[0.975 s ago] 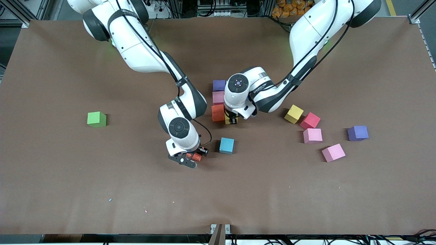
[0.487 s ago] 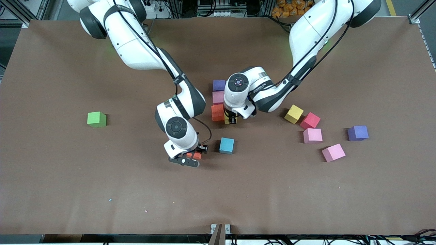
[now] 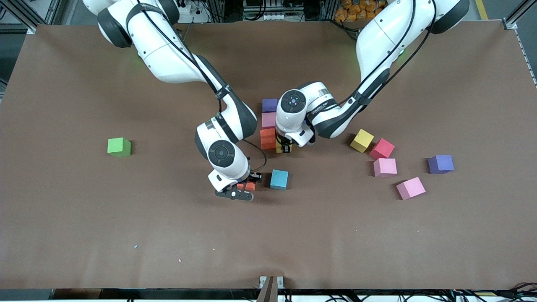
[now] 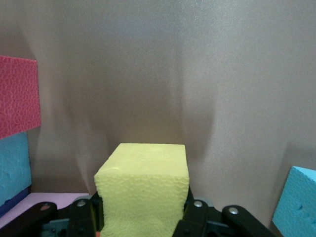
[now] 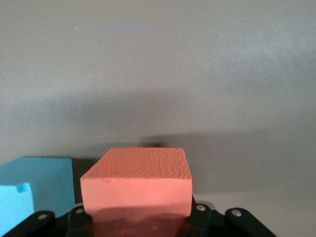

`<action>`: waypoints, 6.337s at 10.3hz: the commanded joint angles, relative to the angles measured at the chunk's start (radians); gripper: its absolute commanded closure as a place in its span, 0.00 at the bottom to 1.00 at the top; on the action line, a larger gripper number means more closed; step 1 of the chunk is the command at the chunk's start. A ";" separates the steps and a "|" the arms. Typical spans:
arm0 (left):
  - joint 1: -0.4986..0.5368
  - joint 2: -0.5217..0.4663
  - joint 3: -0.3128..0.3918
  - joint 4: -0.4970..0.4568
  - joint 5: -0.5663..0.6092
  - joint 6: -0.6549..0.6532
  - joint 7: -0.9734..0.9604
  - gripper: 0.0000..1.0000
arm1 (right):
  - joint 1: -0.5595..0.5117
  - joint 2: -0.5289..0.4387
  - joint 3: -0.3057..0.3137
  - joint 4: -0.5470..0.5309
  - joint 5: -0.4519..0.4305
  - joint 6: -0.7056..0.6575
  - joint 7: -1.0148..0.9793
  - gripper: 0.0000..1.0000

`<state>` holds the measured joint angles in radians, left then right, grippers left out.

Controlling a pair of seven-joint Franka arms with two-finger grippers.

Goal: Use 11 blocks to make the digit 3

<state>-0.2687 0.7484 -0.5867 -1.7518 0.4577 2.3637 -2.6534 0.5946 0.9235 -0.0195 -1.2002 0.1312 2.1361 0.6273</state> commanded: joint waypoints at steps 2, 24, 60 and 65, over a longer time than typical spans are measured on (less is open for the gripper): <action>-0.003 -0.004 0.004 -0.029 0.029 0.015 0.000 0.00 | -0.024 -0.018 0.027 -0.024 -0.015 -0.007 -0.070 1.00; 0.376 -0.187 -0.244 -0.052 0.016 -0.308 0.424 0.00 | 0.040 -0.014 0.046 -0.044 -0.007 0.008 0.009 1.00; 0.895 -0.113 -0.340 -0.350 0.092 -0.181 0.998 0.75 | 0.082 -0.109 0.136 -0.305 -0.134 0.229 0.158 1.00; 0.891 -0.107 -0.341 -0.286 0.017 -0.181 0.963 0.99 | 0.080 -0.109 0.136 -0.303 -0.134 0.229 0.163 0.02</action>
<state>0.6209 0.6317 -0.9218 -2.0687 0.5137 2.1816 -1.6739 0.6800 0.8398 0.1085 -1.4656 0.0178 2.3527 0.7608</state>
